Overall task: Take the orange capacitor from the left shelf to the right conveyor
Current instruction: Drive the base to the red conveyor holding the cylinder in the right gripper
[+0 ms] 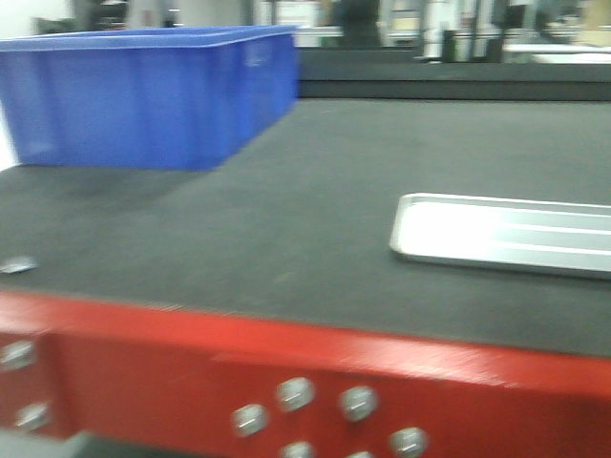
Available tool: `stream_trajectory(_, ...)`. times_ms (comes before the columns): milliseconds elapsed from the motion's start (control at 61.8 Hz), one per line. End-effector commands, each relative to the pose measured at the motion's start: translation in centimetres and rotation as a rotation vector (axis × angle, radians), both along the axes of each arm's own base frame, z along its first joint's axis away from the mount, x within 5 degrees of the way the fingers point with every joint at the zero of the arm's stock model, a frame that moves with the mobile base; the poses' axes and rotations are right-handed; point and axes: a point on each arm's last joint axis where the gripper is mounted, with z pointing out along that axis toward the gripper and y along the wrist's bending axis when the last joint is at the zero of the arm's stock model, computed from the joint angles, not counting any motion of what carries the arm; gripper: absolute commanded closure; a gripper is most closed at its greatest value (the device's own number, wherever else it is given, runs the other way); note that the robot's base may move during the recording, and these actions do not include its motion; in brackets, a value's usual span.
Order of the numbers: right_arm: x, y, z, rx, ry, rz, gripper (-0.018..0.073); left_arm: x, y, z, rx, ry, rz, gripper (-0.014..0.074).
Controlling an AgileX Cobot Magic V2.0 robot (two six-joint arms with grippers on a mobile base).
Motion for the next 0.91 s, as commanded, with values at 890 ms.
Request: stream_trajectory(890,0.13,0.19,2.42,0.102,-0.139,0.006,0.051,-0.05,0.01,0.97,-0.007,-0.083,0.001,0.0701)
